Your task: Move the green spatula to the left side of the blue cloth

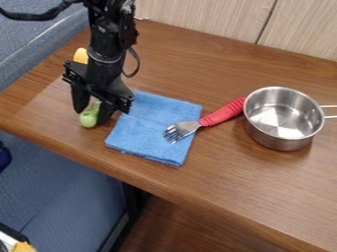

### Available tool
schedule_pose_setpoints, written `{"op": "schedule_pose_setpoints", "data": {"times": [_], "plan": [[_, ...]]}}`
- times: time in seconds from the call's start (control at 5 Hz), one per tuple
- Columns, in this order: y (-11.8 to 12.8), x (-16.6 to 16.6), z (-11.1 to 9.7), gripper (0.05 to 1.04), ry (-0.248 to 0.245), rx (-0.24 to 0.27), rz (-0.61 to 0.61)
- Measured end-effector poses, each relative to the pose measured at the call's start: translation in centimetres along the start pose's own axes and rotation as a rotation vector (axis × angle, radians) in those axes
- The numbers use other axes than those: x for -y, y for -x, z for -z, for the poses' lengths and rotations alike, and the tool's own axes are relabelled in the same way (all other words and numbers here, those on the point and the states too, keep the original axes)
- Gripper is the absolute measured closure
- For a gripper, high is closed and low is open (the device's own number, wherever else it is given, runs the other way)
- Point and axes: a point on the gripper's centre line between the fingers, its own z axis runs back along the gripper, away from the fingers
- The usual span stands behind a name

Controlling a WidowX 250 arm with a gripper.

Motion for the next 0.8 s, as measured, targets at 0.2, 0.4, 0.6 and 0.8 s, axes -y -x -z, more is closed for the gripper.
{"op": "schedule_pose_setpoints", "data": {"times": [0.2,0.4,0.6,0.8], "plan": [[-0.1,0.0,-0.2,0.099,0.003,-0.008,0.006],[-0.2,0.0,-0.2,0.086,0.003,-0.009,0.004],[-0.3,0.8,-0.6,0.085,0.002,-0.018,0.022],[-0.5,0.4,-3.0,0.085,-0.007,0.036,0.002]]}}
